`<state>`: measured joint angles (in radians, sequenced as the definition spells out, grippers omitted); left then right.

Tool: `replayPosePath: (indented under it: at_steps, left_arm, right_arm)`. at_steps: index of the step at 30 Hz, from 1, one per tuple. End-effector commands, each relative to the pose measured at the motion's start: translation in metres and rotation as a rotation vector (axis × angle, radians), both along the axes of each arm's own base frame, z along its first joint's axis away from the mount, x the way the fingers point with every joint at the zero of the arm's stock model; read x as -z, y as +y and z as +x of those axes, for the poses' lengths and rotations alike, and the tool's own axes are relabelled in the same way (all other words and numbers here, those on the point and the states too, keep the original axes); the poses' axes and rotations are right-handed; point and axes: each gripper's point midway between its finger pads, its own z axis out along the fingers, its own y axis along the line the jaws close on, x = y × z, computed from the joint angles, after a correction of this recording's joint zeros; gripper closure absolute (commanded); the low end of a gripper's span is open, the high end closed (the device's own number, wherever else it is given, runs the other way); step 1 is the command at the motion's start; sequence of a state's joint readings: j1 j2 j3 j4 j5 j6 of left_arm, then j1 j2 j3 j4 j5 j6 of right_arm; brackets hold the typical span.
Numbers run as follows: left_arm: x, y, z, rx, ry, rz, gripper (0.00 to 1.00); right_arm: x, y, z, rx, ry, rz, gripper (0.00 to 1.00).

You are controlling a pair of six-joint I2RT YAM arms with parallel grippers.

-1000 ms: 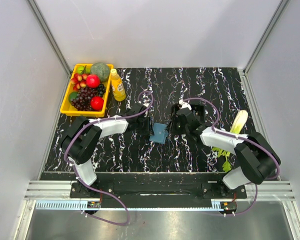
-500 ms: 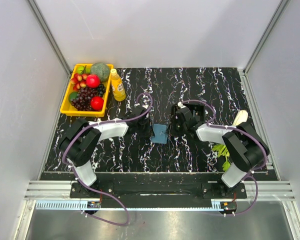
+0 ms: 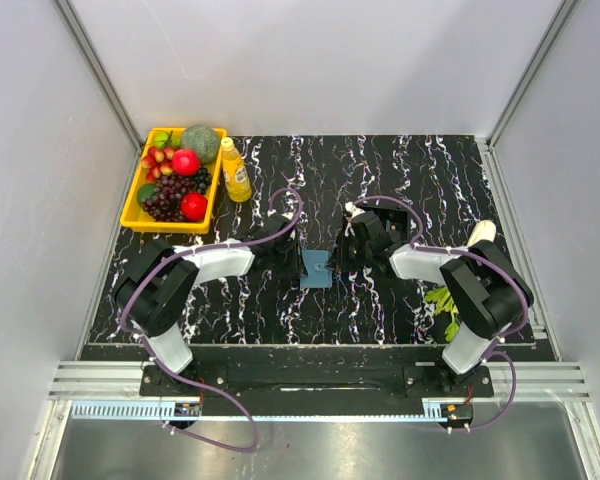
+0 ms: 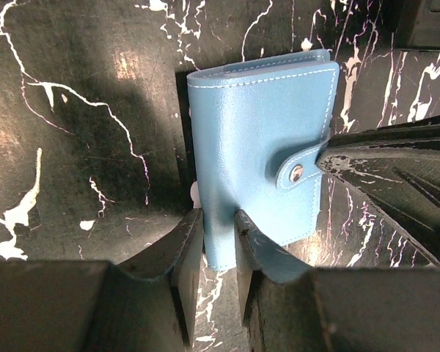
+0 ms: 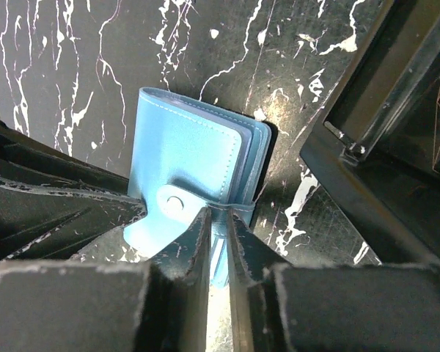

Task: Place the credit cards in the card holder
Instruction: Close the card holder at the center of the board.

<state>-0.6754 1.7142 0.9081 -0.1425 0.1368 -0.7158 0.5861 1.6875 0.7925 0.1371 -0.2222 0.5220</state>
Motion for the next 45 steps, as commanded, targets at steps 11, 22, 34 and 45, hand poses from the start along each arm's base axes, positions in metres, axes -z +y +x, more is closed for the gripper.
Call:
replayPosePath:
  at_steps: [11, 22, 34, 45]
  left_arm:
    - [-0.007, -0.019, -0.007, 0.058, 0.002, -0.044, 0.73]
    - [-0.012, -0.021, -0.003, 0.062, -0.007, -0.045, 0.73]
    - [-0.012, -0.022, -0.002, 0.059, -0.009, -0.045, 0.73]
    - [-0.013, -0.021, -0.001, 0.051, -0.012, -0.04, 0.73]
  right_arm:
    - [-0.003, 0.016, -0.002, -0.064, -0.032, -0.085, 0.82]
    - [-0.02, 0.03, -0.002, -0.125, -0.107, -0.113, 0.82]
    - [-0.042, 0.043, -0.005, -0.094, -0.148, -0.003, 0.86]
    - [-0.045, 0.031, 0.004, -0.046, -0.181, -0.113, 0.91]
